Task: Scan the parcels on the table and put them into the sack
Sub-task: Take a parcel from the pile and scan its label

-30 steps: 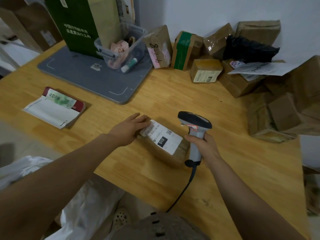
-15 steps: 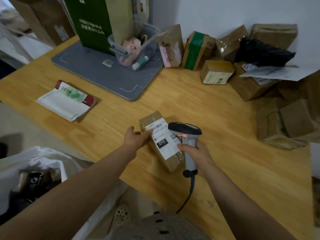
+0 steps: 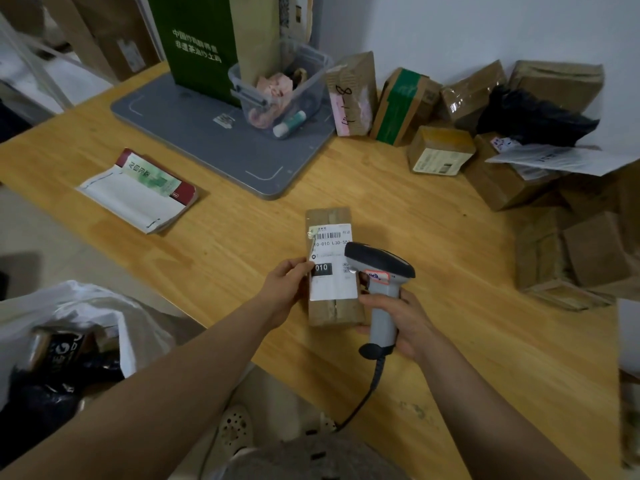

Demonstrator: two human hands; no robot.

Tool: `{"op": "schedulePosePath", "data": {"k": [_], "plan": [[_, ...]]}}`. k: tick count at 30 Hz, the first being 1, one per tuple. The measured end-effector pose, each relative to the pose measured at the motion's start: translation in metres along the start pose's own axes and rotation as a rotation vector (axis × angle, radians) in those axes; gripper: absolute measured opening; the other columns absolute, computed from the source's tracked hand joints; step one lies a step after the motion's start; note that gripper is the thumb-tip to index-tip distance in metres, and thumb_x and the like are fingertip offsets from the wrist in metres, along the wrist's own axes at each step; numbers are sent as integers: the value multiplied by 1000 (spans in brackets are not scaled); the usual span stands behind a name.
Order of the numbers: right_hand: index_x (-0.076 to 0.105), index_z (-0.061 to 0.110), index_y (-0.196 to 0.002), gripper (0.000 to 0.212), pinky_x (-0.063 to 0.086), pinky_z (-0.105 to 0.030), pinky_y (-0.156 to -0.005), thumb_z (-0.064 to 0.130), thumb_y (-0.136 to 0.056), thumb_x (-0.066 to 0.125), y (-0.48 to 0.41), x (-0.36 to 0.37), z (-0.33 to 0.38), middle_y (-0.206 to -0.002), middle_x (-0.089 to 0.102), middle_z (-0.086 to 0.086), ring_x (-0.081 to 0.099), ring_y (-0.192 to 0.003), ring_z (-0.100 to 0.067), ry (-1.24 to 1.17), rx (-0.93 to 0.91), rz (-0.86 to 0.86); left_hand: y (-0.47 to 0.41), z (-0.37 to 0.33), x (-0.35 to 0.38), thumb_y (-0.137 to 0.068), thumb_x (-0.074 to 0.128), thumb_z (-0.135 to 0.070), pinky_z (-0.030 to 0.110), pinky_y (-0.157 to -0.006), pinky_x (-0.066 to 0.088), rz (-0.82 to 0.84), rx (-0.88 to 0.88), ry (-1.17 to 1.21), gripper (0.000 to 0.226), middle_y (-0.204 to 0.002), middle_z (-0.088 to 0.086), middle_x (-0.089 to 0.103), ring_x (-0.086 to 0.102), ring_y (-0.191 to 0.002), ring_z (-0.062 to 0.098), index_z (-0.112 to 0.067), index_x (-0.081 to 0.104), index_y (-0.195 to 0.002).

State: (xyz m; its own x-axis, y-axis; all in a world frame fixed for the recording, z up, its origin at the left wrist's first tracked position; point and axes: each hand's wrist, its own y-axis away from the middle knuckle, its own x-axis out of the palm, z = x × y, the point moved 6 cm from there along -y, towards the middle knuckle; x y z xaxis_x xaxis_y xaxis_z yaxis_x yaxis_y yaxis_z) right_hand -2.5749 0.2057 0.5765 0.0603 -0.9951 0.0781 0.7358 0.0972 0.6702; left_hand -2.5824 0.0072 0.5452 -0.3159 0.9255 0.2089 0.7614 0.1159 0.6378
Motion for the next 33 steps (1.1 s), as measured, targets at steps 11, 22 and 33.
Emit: {"op": "schedulePosePath", "data": {"k": [11, 22, 33], "plan": [[67, 10, -114, 44, 52, -62, -82, 4, -71, 74, 13, 15, 7, -106, 72, -4, 67, -97, -20, -75, -63, 135, 12, -6, 0, -82, 74, -20, 43, -80, 57, 42, -33, 100, 50, -108, 13, 66, 66, -91, 26, -10, 43, -120], [66, 14, -99, 24, 55, -32, -69, 4, -78, 73, 34, 39, 34, -86, 69, 1, 63, -81, -13, 109, -228, 73, 21, -46, -35, -64, 85, -28, 33, -84, 52, 107, 62, -180, 88, -117, 6, 63, 61, -107, 21, -14, 40, -138], [60, 6, -84, 12, 45, -28, -46, 13, -84, 70, 66, 108, 55, -54, 58, -5, 50, -41, -17, 288, -373, 135, 41, -79, -100, -73, 81, -23, 21, -70, 55, -77, 249, -260, 61, -110, -8, 67, 63, -97, 6, -18, 55, -127]]}}
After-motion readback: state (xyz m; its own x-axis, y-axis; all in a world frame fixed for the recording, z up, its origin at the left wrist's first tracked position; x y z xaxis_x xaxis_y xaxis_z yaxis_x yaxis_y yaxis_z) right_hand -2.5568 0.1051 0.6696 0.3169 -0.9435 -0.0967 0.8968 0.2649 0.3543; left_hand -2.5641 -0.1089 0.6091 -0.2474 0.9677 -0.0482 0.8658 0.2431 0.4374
